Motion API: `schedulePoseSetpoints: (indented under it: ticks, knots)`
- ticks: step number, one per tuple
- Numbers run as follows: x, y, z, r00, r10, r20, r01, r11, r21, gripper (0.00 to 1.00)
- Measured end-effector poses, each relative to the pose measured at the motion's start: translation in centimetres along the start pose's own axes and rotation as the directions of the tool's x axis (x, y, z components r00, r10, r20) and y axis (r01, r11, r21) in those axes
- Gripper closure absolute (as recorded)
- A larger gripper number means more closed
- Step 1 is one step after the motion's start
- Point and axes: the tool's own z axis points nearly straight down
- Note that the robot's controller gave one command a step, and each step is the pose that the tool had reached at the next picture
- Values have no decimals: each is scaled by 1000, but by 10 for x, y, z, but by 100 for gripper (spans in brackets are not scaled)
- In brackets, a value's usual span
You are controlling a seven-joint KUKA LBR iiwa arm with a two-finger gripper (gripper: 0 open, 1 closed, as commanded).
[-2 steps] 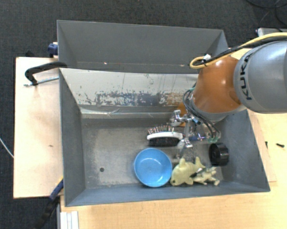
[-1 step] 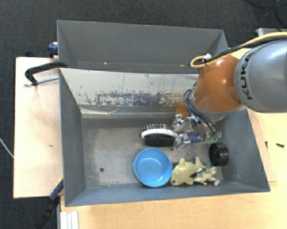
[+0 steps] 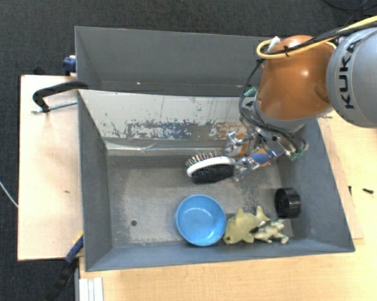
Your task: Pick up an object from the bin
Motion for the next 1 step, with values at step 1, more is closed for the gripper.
schedulePoseSetpoints:
  ticks: [1]
  knots:
    - [-16,12,-73,999,42,4,-42,999,1,100]
